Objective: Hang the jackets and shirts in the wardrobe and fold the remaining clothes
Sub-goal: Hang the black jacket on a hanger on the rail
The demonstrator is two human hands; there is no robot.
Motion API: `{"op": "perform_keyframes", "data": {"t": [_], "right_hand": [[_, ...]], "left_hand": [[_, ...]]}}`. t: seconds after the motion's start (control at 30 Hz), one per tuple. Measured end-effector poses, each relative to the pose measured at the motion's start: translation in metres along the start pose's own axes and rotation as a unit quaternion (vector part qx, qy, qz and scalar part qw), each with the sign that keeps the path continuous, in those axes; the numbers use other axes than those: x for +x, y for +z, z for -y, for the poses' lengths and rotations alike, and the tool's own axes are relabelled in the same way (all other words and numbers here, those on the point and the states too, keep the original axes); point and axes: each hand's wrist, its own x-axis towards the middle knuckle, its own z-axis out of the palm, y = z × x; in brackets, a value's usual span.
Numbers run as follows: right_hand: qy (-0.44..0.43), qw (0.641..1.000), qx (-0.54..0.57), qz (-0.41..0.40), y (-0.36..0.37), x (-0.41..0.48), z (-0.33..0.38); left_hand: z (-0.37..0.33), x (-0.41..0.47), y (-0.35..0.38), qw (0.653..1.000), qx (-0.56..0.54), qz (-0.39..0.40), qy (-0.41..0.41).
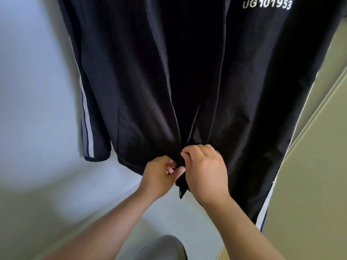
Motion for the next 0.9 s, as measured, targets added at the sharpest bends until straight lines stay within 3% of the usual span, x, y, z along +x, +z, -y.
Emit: {"op": "perform_keyframes", "data": {"t": [0.13, 0.23, 0.37, 0.53, 0.73, 0.8, 0.9], "right_hand": [[0.014, 1.000, 0.013, 0.004, -0.001, -0.001, 0.000], [0.017, 1.000, 0.004, 0.018, -0.004, 0.001, 0.000], [-0.008, 1.000, -0.014, 0.027, -0.023, 0.016, 0.006], [-0.058, 0.995, -0.026, -0.075, -0.061, 0.072, 0.016], [-0.042, 0.997, -0.003, -0.061, -0.064, 0.071, 0.019], [-0.033, 0.997, 0.005, -0.070, -0.064, 0.070, 0.017], [-0.041, 0.997, -0.002, -0.063, -0.066, 0.068, 0.015]], "left_hand": [[-0.022, 0.010, -0.005, 0.991, -0.061, -0.097, 0.069], [-0.033, 0.013, -0.009, 0.983, -0.051, -0.098, 0.145], [-0.031, 0.013, -0.007, 0.985, -0.060, -0.083, 0.137], [-0.034, 0.023, -0.014, 0.986, -0.049, -0.083, 0.133], [-0.075, 0.045, -0.036, 0.985, -0.101, -0.094, 0.107], [-0.091, 0.055, -0.043, 0.976, -0.094, -0.133, 0.143], [-0.101, 0.061, -0.047, 0.968, -0.073, -0.124, 0.205]]}}
